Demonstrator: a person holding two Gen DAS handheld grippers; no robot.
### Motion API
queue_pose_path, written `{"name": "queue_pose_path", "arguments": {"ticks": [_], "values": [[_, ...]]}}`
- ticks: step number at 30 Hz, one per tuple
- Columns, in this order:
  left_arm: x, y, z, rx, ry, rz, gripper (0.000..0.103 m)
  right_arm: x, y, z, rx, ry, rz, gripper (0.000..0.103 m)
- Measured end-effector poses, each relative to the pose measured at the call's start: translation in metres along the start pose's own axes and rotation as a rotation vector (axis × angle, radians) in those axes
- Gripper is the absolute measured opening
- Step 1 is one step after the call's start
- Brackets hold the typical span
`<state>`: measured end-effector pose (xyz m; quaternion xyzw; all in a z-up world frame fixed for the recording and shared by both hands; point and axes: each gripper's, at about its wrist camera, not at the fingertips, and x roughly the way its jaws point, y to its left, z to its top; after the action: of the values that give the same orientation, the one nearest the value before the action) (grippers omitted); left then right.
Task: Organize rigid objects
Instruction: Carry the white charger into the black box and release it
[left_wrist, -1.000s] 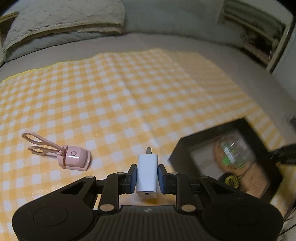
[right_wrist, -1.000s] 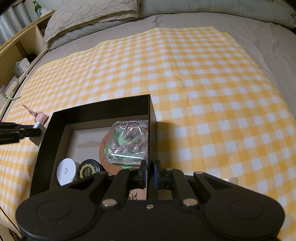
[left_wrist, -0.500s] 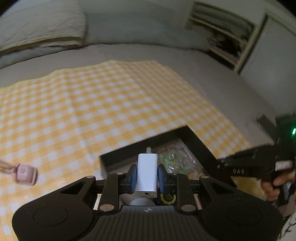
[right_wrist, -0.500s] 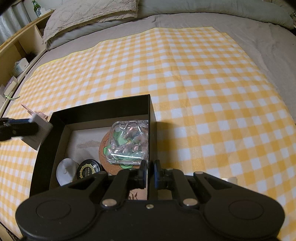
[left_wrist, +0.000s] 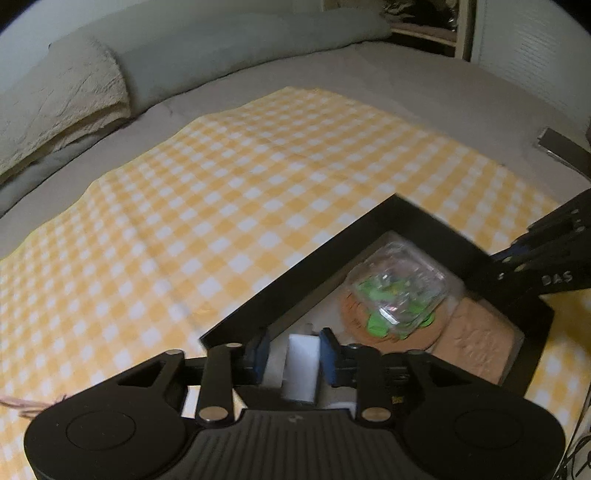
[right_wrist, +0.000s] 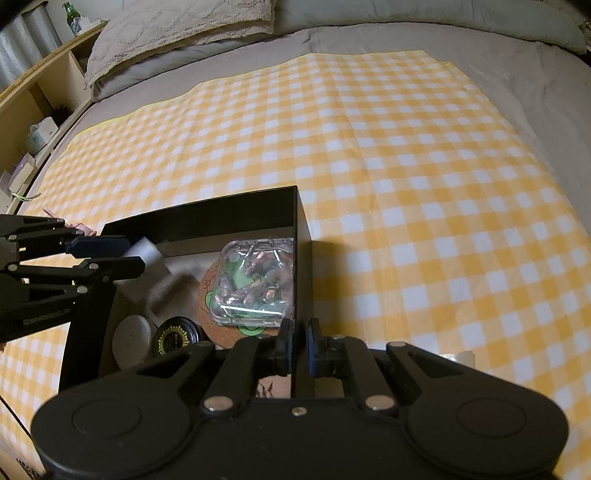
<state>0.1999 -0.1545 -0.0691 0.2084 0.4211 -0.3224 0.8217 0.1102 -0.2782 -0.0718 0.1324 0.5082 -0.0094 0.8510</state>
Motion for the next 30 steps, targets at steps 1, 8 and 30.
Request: {"name": "queue_pose_path", "arguments": {"ticks": [1, 8, 30], "values": [[0.001, 0.002, -0.001, -0.004, 0.008, 0.002, 0.035, 0.000, 0.000, 0.000, 0.000, 0.000, 0.001, 0.009], [-0.003, 0.008, -0.006, -0.018, 0.019, -0.007, 0.041, 0.001, 0.000, 0.000, -0.005, -0.001, -0.001, 0.009], [-0.088, 0.007, 0.009, -0.132, -0.194, -0.051, 0.100, 0.002, 0.001, 0.000, -0.007, -0.002, -0.003, 0.009]]}}
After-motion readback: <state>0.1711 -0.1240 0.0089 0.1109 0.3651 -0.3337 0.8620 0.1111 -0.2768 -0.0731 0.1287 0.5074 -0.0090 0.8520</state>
